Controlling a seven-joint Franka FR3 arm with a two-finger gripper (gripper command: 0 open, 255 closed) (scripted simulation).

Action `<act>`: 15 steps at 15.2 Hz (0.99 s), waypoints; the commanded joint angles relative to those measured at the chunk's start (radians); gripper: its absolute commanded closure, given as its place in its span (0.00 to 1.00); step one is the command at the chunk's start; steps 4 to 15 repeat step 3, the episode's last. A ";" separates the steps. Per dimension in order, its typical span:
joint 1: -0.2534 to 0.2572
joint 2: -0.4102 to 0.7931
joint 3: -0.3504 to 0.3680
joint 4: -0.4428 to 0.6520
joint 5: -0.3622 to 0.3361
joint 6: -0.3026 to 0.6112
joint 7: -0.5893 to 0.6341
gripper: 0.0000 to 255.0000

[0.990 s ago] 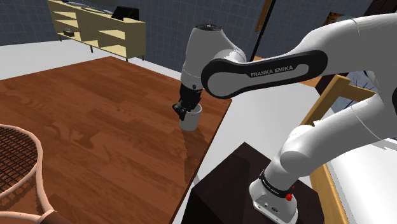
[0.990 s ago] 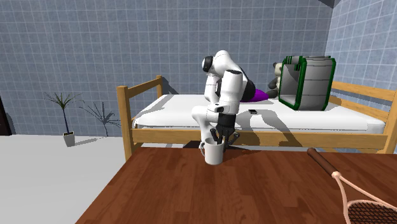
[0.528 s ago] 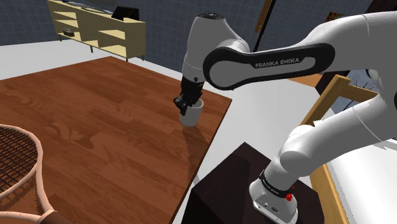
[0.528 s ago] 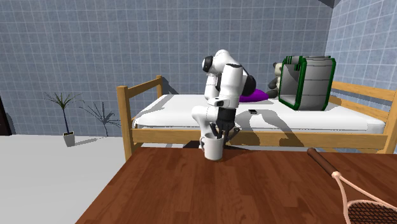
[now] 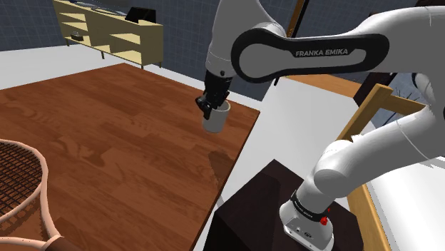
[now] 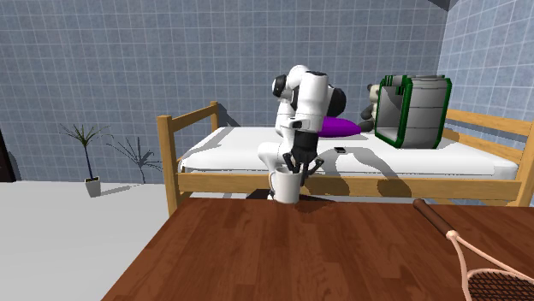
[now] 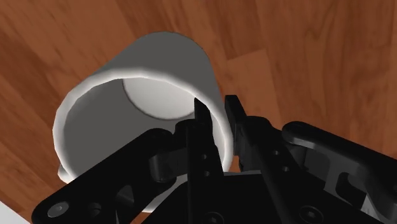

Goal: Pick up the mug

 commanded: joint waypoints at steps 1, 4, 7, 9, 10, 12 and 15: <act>-0.001 -0.003 -0.005 0.023 -0.001 -0.026 -0.004 1.00; -0.001 -0.004 -0.005 0.025 -0.001 -0.029 -0.004 1.00; -0.001 -0.004 -0.005 0.025 -0.001 -0.029 -0.004 1.00; -0.001 -0.004 -0.005 0.025 -0.001 -0.029 -0.004 1.00; -0.001 -0.004 -0.005 0.025 -0.001 -0.029 -0.004 1.00; -0.001 -0.004 -0.005 0.025 -0.001 -0.029 -0.004 1.00; -0.001 -0.004 -0.005 0.025 -0.001 -0.029 -0.004 1.00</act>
